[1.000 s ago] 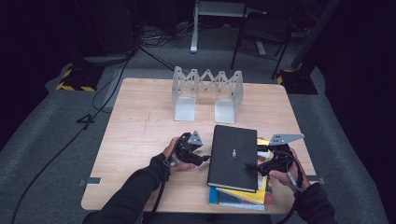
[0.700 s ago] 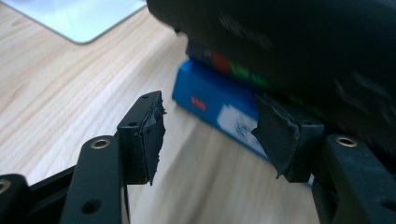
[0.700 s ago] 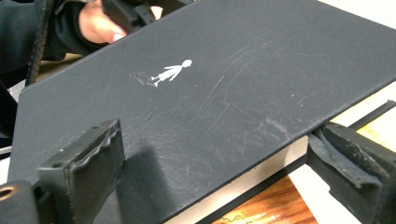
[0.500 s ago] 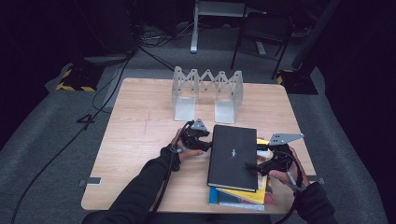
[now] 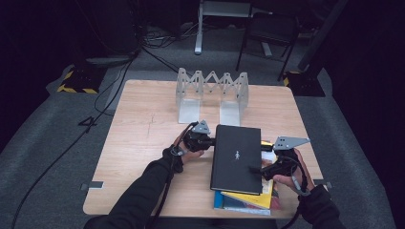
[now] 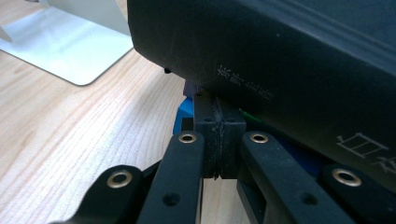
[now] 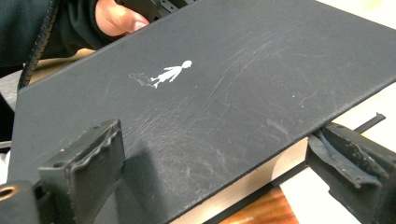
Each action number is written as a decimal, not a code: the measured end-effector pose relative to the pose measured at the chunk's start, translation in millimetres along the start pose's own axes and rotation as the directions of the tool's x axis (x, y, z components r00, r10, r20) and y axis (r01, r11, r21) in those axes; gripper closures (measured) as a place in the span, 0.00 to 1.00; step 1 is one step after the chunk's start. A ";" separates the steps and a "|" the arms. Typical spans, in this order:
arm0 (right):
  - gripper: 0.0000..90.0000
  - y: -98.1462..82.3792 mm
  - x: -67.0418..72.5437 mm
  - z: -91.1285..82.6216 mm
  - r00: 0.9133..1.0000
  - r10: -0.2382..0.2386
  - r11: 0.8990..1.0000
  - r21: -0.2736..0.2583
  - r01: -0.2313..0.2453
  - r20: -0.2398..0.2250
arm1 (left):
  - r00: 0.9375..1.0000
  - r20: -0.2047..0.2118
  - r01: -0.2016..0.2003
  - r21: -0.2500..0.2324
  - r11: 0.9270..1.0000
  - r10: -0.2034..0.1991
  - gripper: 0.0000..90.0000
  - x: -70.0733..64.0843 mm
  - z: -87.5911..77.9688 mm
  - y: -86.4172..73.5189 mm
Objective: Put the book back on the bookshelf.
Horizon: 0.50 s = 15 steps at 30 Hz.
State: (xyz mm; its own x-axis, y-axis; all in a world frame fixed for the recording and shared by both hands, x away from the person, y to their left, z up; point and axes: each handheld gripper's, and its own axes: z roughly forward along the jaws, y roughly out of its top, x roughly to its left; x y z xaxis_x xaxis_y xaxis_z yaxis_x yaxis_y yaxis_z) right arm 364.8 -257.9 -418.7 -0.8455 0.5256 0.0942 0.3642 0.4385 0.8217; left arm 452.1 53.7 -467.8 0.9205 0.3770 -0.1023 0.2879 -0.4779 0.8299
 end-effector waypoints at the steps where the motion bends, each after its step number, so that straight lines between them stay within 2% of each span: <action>1: 0.05 0.7 1.2 -0.4 1.000 -0.010 1.000 -0.004 0.010 0.004 | 1.000 0.001 -0.002 -0.009 1.000 0.002 1.00 0.1 -2.5 1.3; 3: 0.05 1.6 2.7 -0.9 1.000 -0.022 1.000 -0.012 0.022 0.009 | 1.000 0.005 0.002 -0.017 1.000 -0.002 1.00 0.5 -5.2 2.8; 4: 0.06 4.5 5.6 -1.5 0.999 -0.044 0.999 -0.030 0.045 0.030 | 1.000 -0.001 0.003 -0.028 1.000 -0.003 1.00 0.3 -8.9 5.3; 9: 0.08 9.9 9.2 -2.4 0.995 -0.069 0.996 -0.055 0.073 0.074 | 1.000 -0.005 0.027 -0.079 0.997 -0.027 1.00 -2.3 -25.5 20.2; 10: 0.11 13.9 9.5 -3.9 0.994 -0.061 0.993 -0.092 0.070 0.091 | 1.000 -0.018 0.010 -0.090 0.996 -0.011 1.00 -4.9 -31.6 29.8; 11: 0.11 13.9 9.5 -3.9 0.994 -0.061 0.993 -0.092 0.070 0.091 | 1.000 -0.018 0.010 -0.090 0.996 -0.011 1.00 -4.9 -31.6 29.8; 12: 0.13 18.0 8.5 -5.8 0.992 -0.065 0.992 -0.101 0.077 0.110 | 0.999 -0.032 0.009 -0.084 0.996 -0.012 1.00 -6.4 -36.0 39.3; 13: 0.13 18.0 8.5 -5.8 0.992 -0.065 0.992 -0.101 0.077 0.110 | 0.999 -0.032 0.009 -0.084 0.996 -0.012 1.00 -6.4 -36.0 39.3; 15: 0.15 20.8 6.8 -7.8 0.989 -0.060 0.990 -0.120 0.077 0.138 | 0.999 -0.046 -0.006 -0.083 0.997 0.002 1.00 -7.5 -39.5 49.0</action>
State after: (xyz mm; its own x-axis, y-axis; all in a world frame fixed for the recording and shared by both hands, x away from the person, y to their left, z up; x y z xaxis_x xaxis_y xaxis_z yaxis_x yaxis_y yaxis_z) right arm 363.6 -250.9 -396.5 -0.8041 0.5935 -0.0338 0.2484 0.3870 0.8880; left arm 448.9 58.8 -404.7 0.9081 0.4119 -0.0756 0.2598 -0.4124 0.8732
